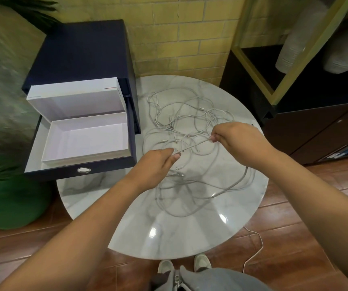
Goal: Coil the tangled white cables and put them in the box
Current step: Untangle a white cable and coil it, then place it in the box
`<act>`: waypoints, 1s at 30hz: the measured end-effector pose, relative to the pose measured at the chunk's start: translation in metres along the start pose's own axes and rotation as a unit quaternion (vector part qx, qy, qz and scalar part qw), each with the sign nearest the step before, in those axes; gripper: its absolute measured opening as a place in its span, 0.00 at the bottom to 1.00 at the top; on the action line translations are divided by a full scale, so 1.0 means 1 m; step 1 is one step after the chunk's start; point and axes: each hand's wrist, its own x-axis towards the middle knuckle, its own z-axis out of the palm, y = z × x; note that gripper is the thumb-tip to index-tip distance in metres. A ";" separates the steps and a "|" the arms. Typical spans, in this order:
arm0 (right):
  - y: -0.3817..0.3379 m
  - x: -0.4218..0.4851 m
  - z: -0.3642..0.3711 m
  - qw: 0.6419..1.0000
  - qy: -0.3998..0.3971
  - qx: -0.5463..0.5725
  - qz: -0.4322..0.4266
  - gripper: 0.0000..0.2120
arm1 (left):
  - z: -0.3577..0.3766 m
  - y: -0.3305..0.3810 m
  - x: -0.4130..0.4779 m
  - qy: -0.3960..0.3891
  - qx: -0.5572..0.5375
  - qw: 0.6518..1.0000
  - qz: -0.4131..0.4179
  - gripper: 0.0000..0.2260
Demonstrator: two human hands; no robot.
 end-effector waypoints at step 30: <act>-0.007 0.004 0.029 0.990 0.027 0.110 0.079 0.09 | -0.021 0.059 -0.002 -0.027 -0.397 0.917 -0.033 0.24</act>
